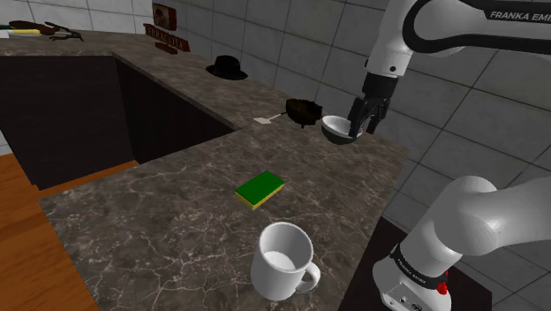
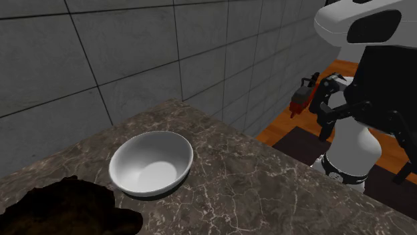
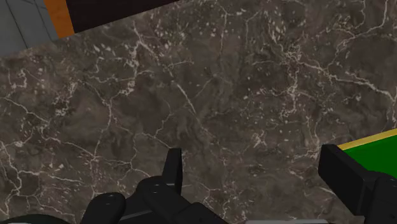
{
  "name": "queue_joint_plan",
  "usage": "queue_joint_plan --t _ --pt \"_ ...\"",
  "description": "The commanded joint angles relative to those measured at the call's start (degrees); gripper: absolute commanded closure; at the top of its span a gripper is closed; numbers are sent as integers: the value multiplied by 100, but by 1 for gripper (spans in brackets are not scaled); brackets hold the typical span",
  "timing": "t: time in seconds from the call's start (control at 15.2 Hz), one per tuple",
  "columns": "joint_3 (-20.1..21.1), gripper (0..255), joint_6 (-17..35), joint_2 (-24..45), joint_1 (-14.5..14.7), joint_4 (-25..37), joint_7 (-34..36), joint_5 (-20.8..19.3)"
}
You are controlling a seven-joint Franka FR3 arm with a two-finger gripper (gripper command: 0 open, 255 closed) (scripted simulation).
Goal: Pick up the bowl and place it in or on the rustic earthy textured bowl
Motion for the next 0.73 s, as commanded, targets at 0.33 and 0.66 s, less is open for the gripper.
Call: queue_joint_plan --t 0.33,0.66 --pt "-221 0 732 698 -185 16 -420 -531" --pt "-426 0 1447 1504 -371 204 -758 -1016"
